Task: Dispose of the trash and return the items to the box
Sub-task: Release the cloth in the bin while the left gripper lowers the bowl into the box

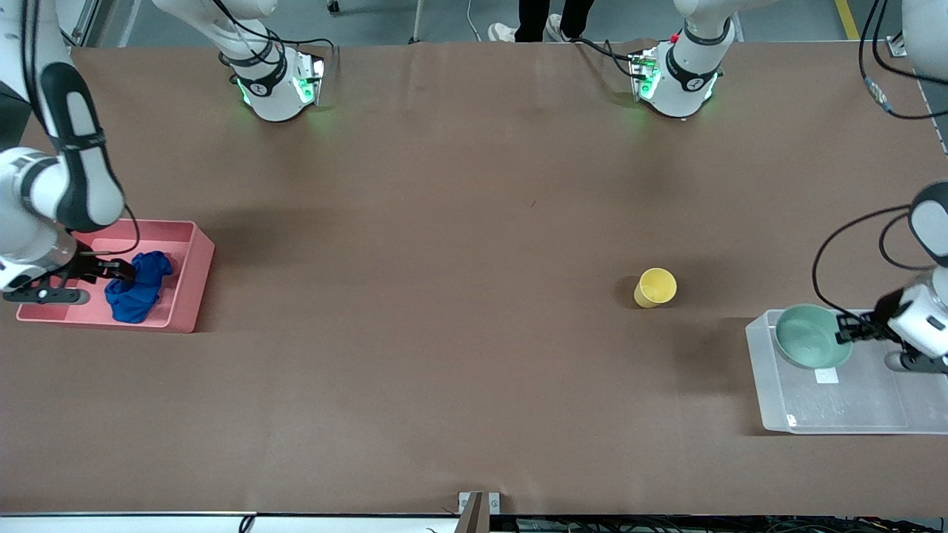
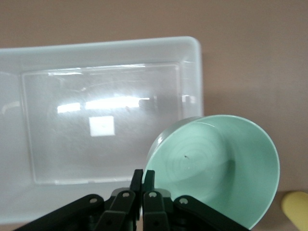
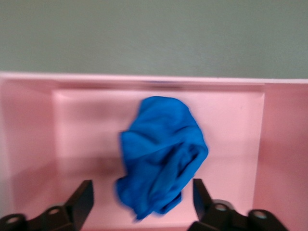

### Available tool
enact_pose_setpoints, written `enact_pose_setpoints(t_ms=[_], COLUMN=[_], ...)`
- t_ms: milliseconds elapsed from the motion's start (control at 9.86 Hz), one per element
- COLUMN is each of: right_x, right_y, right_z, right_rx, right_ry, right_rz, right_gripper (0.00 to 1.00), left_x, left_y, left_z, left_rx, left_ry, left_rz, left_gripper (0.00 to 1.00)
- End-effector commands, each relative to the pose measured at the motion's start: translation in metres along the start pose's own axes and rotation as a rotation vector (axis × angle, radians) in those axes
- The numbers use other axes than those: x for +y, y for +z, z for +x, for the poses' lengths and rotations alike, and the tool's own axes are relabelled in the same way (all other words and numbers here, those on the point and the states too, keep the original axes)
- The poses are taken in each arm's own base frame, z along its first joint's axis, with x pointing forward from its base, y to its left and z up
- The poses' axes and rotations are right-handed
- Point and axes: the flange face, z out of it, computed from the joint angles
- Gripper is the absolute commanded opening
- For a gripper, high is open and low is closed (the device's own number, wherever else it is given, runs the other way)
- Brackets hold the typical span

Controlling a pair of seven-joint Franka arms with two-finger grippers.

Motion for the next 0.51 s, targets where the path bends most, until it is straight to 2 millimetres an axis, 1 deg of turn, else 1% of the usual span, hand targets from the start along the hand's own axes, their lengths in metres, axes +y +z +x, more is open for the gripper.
enact_pose_setpoints(t_ms=[0,101,203,304,406], right_x=[-0.036,-0.057,-0.077,-0.083,-0.085], right_y=[-0.101,-0.146,-0.189,-0.232,-0.276], right_z=[0.014,0.012,0.006,-0.006,-0.021], right_rx=[-0.007,0.003,-0.010,-0.012,0.018], right_ry=[0.094,0.119,0.126,0.130,0.116], right_rz=[0.061,0.067,0.079,0.084,0.086], right_gripper=[1.00,1.00,1.00,1.00,1.00], left_x=[-0.032,-0.040,-0.055,-0.061,-0.059], left_y=[0.044,0.060,0.081,0.099,0.112], left_z=[0.022,0.025,0.021,0.019,0.016], left_rx=[0.001,0.027,0.033,0.031,0.020], left_ry=[0.037,0.030,0.017,0.009,-0.007], left_rz=[0.018,0.035,0.057,0.062,0.054], left_gripper=[0.00,0.00,0.01,0.02,0.03])
